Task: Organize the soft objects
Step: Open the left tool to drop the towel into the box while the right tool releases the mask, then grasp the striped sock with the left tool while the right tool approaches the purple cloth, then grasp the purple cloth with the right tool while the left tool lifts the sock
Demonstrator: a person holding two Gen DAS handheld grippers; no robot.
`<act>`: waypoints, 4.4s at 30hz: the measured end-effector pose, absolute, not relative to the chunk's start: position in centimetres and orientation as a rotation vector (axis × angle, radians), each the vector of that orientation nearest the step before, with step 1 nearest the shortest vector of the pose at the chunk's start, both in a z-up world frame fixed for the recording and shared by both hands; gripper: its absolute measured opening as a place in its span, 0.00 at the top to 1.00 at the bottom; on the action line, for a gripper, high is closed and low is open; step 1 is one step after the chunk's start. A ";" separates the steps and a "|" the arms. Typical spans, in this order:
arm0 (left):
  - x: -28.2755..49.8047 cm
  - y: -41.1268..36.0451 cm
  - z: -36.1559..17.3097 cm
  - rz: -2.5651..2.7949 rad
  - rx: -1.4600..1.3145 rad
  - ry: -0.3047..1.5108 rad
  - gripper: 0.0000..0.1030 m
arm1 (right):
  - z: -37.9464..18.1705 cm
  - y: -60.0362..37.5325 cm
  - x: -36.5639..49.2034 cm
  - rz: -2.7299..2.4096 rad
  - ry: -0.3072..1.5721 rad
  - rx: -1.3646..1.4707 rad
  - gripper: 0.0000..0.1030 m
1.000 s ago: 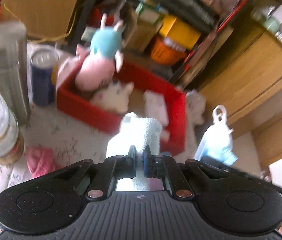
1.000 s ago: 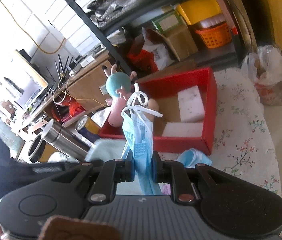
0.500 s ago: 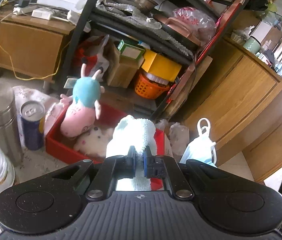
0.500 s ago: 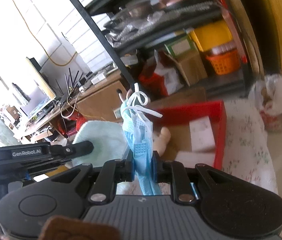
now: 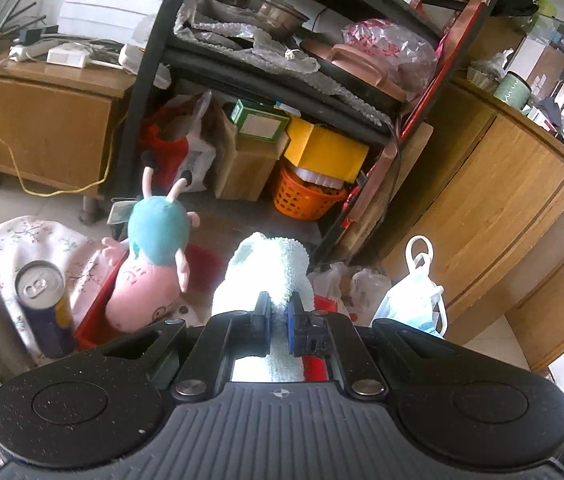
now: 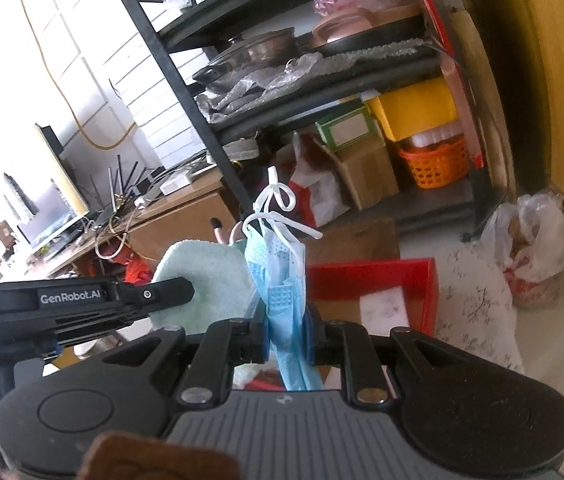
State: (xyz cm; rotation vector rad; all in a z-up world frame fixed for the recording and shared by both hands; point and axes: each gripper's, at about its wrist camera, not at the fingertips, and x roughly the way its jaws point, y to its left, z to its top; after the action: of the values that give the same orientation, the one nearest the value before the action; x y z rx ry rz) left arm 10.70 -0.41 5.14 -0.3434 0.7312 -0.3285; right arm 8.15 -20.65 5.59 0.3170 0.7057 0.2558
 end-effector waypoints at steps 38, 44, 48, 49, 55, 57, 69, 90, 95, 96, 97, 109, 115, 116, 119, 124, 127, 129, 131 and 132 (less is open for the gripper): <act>12.3 -1.4 1.9 -0.286 -0.192 0.794 0.30 | 0.9 -21.6 12.6 0.144 0.804 0.269 0.63; 8.6 -0.1 -2.0 -0.288 -0.168 0.956 0.30 | -0.5 -20.9 9.6 0.151 0.883 0.230 0.63; 7.1 -0.7 -3.7 -0.313 -0.112 1.013 0.30 | -1.7 -20.8 7.7 0.152 0.927 0.241 0.63; 6.8 -1.0 -4.1 -0.316 -0.088 1.026 0.30 | -2.1 -20.6 7.2 0.149 0.944 0.233 0.63; 6.3 -1.7 -6.7 -0.331 -0.003 1.121 0.33 | -4.6 -20.4 4.5 0.137 1.034 0.220 0.63; 6.3 -1.6 -6.6 -0.338 -0.015 1.120 0.33 | -5.1 -20.5 4.1 0.137 1.052 0.235 0.63; 6.0 -1.4 -6.7 -0.347 0.030 1.122 0.32 | -6.2 -20.6 3.0 0.094 1.090 0.275 0.63; 5.9 -3.1 -11.3 -0.391 0.142 1.254 0.48 | -8.1 -22.0 2.3 0.052 1.153 0.389 0.63; 5.7 -1.9 -10.9 -0.346 0.120 1.267 0.80 | -8.6 -22.0 2.5 0.067 1.175 0.413 0.62; 5.5 -1.3 -10.5 -0.346 0.094 1.261 0.83 | -8.7 -21.9 2.6 0.072 1.179 0.422 0.62; 5.4 -0.8 -9.9 -0.343 0.071 1.249 0.83 | -8.8 -21.8 2.6 0.075 1.185 0.429 0.62; 5.6 4.4 -8.0 -0.324 -0.138 1.253 0.83 | -10.7 -17.2 3.1 0.090 1.256 0.334 0.35; 5.7 5.5 -7.2 -0.353 -0.174 1.241 0.82 | -11.1 -15.6 1.5 0.077 1.215 0.110 0.32; 5.6 5.4 -7.0 -0.360 -0.178 1.239 0.82 | -11.1 -15.8 1.2 0.073 1.207 0.100 0.32; 5.5 4.9 -6.7 -0.379 -0.174 1.244 0.81 | -11.8 -16.1 0.3 0.026 1.205 0.006 0.30; 5.3 4.7 -6.4 -0.388 -0.180 1.244 0.80 | -11.4 -15.9 0.0 0.061 1.192 -0.032 0.44; 5.3 4.8 -6.3 -0.385 -0.180 1.245 0.79 | -11.1 -14.7 -0.2 0.100 1.167 -0.092 0.58; 5.4 4.7 -6.5 -0.383 -0.174 1.252 0.78 | -11.0 -14.0 -0.5 0.126 1.149 -0.121 0.65; 5.5 4.7 -6.5 -0.377 -0.169 1.256 0.78 | -10.8 -14.1 -0.5 0.175 1.151 -0.099 0.92; 5.6 4.7 -6.5 -0.378 -0.169 1.259 0.78 | -10.6 -14.3 -0.6 0.191 1.157 -0.075 0.96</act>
State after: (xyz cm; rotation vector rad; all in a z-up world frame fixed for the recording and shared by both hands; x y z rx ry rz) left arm 5.57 4.67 -6.54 -0.1691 1.2591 -0.3778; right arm -0.60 -14.35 -10.57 -0.0751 1.1570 0.1906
